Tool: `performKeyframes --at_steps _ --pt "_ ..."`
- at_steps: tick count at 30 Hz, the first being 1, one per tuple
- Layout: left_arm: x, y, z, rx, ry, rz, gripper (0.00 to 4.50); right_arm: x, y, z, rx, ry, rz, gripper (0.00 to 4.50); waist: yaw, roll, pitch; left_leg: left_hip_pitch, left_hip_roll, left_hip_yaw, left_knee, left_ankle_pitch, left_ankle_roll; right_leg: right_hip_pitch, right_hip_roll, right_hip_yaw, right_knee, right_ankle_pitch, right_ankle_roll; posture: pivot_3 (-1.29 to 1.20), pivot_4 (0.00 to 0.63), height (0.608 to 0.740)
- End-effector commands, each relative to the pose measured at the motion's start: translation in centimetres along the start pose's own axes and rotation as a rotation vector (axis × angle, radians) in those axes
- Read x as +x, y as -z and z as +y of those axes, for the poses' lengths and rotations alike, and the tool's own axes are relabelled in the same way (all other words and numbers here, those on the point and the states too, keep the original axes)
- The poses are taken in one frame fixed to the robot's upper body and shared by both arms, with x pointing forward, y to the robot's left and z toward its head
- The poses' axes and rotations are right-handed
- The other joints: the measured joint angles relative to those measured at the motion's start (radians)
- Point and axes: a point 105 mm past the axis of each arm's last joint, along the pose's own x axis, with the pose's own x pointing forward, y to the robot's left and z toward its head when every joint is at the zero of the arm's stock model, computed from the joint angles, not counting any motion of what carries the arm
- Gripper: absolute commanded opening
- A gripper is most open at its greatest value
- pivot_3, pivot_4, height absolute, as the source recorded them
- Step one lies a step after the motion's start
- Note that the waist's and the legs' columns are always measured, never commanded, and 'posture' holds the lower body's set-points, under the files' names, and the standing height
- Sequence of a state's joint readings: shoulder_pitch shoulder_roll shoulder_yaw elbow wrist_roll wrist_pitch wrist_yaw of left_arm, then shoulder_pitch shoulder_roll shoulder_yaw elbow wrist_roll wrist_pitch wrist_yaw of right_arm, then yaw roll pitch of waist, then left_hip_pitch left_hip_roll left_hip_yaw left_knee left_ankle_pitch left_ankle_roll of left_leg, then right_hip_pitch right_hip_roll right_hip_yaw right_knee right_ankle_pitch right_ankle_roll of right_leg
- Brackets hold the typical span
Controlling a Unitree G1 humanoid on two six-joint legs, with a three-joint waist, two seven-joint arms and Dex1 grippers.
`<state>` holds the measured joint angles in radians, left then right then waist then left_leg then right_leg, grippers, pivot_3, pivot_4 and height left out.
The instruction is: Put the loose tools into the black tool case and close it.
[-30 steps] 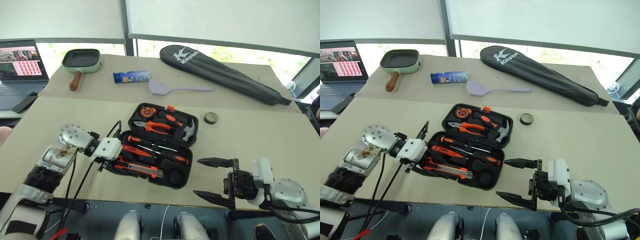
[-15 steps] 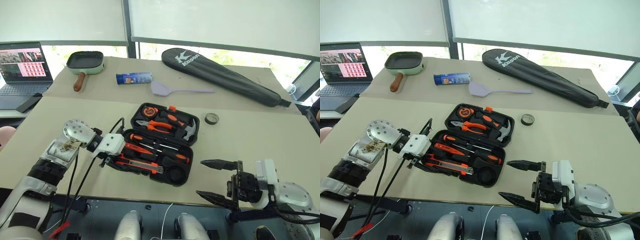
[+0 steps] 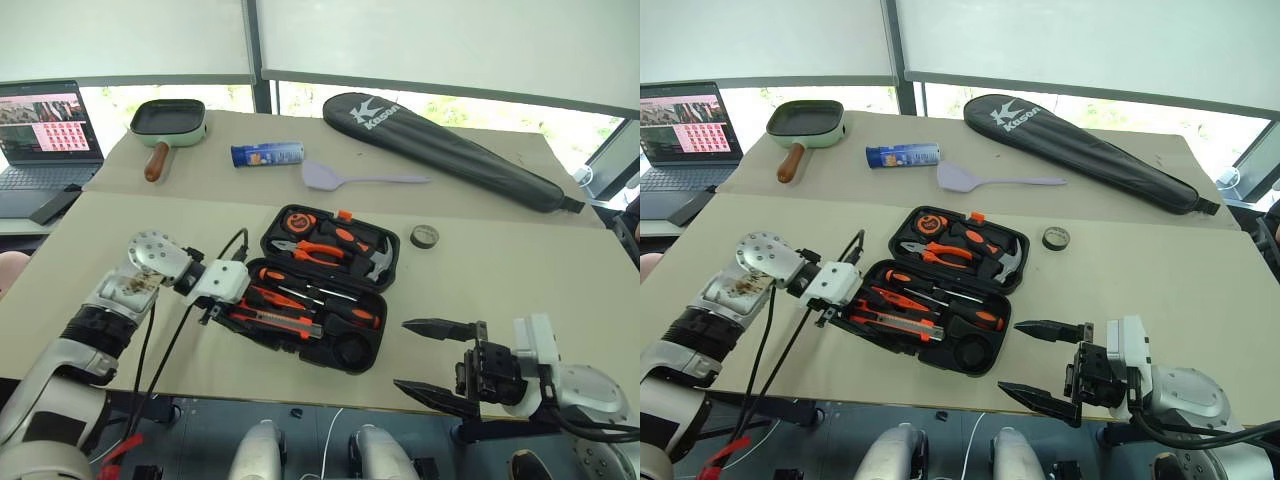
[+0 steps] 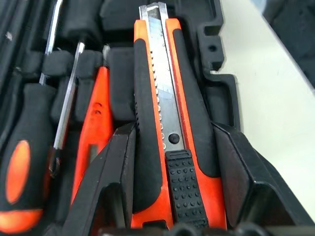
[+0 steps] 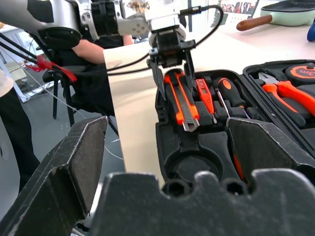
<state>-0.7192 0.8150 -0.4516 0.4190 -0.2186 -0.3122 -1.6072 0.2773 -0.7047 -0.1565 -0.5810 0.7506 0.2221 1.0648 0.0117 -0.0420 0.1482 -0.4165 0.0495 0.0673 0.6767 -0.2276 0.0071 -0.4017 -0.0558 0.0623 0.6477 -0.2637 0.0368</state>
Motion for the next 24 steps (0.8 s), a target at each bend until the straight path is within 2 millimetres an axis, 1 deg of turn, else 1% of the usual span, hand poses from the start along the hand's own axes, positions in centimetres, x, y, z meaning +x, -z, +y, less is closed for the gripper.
performKeyframes --at_steps 1,7,12,13,15,18,19,24 --pt "0.4 0.0 -0.2 0.046 0.043 0.026 1.79 0.3 -0.6 0.4 -0.028 -0.015 -0.013 4.5 -0.001 0.0 0.0 0.0 0.0 0.0 0.0 0.0 0.0 0.0 0.0 0.0 0.0 0.0 0.0 0.0 0.15 0.74" --pt "0.9 0.6 -0.5 0.068 0.098 0.068 1.79 0.4 -0.5 0.5 -0.029 -0.014 -0.015 4.5 -0.003 0.0 0.0 0.0 0.0 0.0 0.0 0.0 0.0 0.0 0.0 0.0 0.0 0.0 0.0 0.0 0.15 0.74" --pt "1.4 0.6 -0.2 0.01 0.099 0.054 1.79 0.5 -0.4 0.6 -0.029 -0.017 -0.019 4.5 -0.002 0.0 0.0 0.0 0.0 0.0 0.0 0.0 0.0 0.0 0.0 0.0 0.0 0.0 0.0 0.0 0.15 0.74" --pt "1.4 0.5 -0.1 -0.005 0.094 0.038 2.8 0.5 -0.4 0.6 -0.028 -0.017 -0.02 4.5 -0.002 0.0 0.0 0.0 0.0 0.0 0.0 0.0 0.0 0.0 0.0 0.0 0.0 0.0 0.0 0.0 0.15 0.74" --pt "1.5 0.3 0.2 0.0 0.071 0.017 3.25 0.5 -0.3 0.6 -0.027 -0.017 -0.02 4.5 -0.003 0.0 0.0 0.0 0.0 0.0 0.0 0.0 0.0 0.0 0.0 0.0 0.0 0.0 0.0 0.0 0.15 0.74" --pt "1.2 -0.1 0.8 0.013 0.023 -0.033 4.36 0.6 -0.3 0.4 -0.029 -0.015 -0.023 4.5 -0.007 0.0 0.0 0.0 0.0 0.0 0.0 0.0 0.001 0.0 0.0 0.0 0.0 0.0 0.0 0.0 0.15 0.74" --pt "1.0 -0.3 1.0 0.009 0.007 -0.055 4.48 0.6 -0.3 0.3 -0.03 -0.014 -0.024 4.5 -0.009 0.0 0.0 0.0 0.0 0.0 0.0 0.0 0.001 0.0 0.001 0.0 0.0 0.0 0.0 0.0 0.15 0.74" --pt "-0.9 -2.4 2.7 -0.013 -0.127 -0.217 4.48 0.6 -0.1 0.0 -0.035 -0.01 -0.026 4.5 -0.011 0.0 0.0 0.0 0.0 0.0 0.0 0.0 0.001 -0.001 0.001 0.0 0.001 0.0 0.0 0.0 0.15 0.74"
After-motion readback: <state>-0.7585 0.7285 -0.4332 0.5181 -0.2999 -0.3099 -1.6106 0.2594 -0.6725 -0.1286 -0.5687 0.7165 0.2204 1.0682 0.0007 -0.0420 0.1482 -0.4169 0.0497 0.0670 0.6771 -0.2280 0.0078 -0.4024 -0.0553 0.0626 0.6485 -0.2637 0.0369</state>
